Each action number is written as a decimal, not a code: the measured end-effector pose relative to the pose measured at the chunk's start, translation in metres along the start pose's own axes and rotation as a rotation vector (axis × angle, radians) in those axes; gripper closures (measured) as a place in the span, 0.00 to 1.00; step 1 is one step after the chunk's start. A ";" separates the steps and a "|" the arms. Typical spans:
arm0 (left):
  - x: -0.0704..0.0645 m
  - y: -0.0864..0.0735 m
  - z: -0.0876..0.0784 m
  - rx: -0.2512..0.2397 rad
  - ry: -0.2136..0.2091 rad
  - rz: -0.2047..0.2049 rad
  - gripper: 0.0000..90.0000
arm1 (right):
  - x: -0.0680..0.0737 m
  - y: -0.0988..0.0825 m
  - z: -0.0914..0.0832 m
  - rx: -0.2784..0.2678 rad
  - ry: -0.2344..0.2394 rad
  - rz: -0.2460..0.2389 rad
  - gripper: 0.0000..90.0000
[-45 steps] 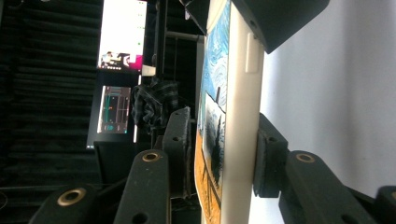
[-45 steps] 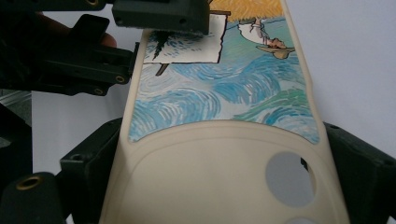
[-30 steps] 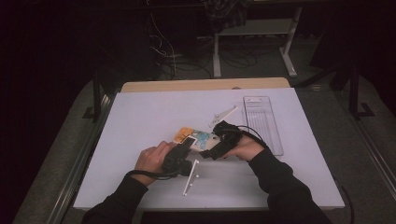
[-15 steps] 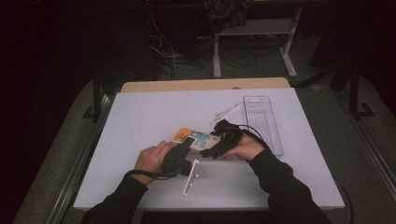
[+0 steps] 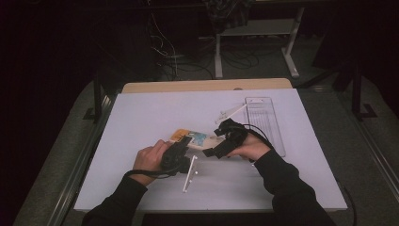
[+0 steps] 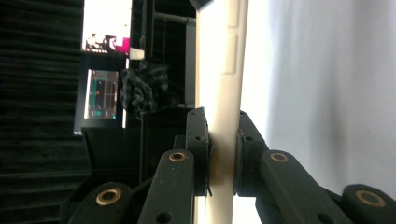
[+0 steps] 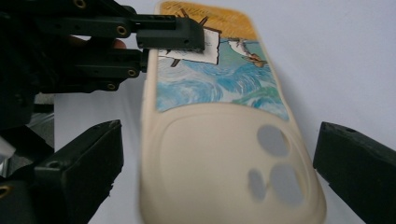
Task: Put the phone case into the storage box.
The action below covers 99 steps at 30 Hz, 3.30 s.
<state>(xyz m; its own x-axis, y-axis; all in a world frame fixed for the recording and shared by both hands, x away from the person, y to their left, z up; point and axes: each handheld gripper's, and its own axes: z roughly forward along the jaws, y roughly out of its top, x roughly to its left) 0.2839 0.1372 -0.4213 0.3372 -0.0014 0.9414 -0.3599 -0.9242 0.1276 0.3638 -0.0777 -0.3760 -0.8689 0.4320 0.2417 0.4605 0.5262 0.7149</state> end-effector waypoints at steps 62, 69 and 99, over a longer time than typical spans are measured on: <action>0.025 -0.035 0.001 0.051 -0.144 -0.431 0.89 | -0.015 -0.022 -0.009 0.043 -0.071 0.035 0.01; 0.029 -0.036 0.001 0.038 -0.166 -0.492 0.89 | -0.016 -0.022 -0.008 0.037 -0.075 0.023 0.01; 0.042 -0.052 0.004 -0.002 -0.295 -0.789 0.89 | -0.016 -0.022 -0.008 0.038 -0.075 0.019 0.01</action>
<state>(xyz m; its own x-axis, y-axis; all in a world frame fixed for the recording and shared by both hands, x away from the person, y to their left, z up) 0.3196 0.1836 -0.3899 0.7041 0.5449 0.4554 0.0754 -0.6950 0.7151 0.3658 -0.1022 -0.3903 -0.8445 0.4950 0.2045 0.4848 0.5444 0.6846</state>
